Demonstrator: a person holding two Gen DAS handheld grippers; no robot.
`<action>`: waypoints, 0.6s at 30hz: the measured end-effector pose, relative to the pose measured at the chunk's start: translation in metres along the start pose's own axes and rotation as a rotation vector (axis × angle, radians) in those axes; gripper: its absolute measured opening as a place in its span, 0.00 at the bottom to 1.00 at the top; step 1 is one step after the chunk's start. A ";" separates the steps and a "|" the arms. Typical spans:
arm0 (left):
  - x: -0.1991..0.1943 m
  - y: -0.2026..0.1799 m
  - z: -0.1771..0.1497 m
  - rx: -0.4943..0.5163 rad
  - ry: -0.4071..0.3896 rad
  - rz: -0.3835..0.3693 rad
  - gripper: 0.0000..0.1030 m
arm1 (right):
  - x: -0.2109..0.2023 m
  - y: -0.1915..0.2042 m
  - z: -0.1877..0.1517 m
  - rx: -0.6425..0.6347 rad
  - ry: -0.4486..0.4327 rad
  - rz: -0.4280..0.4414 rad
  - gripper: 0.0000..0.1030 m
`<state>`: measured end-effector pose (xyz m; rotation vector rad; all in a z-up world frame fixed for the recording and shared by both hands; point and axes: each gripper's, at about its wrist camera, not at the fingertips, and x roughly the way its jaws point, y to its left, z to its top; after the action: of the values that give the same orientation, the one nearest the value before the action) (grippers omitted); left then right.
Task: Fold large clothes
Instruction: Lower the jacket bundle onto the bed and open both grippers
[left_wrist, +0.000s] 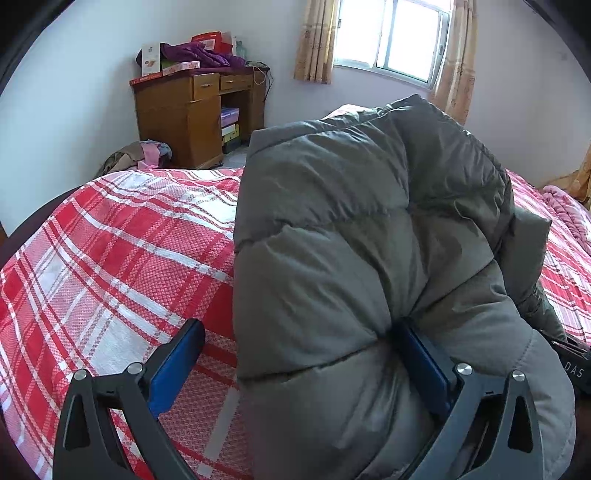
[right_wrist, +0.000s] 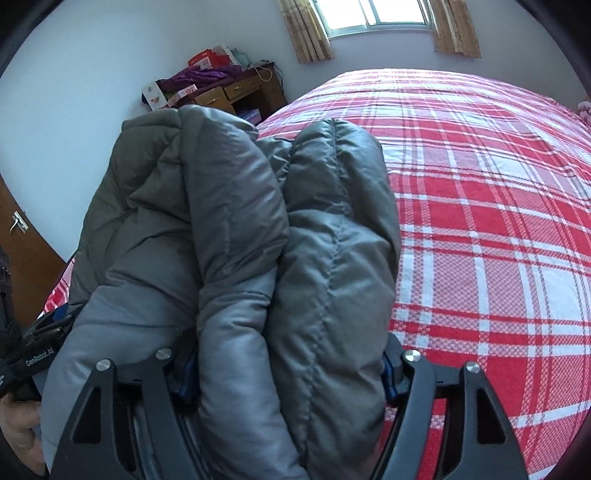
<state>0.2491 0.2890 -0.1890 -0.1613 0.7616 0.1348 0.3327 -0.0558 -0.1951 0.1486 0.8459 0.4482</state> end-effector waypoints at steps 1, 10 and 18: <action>-0.004 -0.001 0.002 0.006 0.006 0.021 0.99 | 0.000 0.001 0.000 -0.003 0.000 -0.007 0.72; -0.106 -0.020 0.012 0.051 -0.110 0.062 0.99 | -0.066 0.036 0.014 -0.060 -0.106 -0.071 0.85; -0.220 -0.035 0.003 0.066 -0.309 0.017 0.99 | -0.189 0.086 -0.007 -0.168 -0.273 -0.130 0.93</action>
<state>0.0998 0.2411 -0.0303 -0.0690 0.4586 0.1463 0.1904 -0.0626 -0.0436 -0.0016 0.5435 0.3647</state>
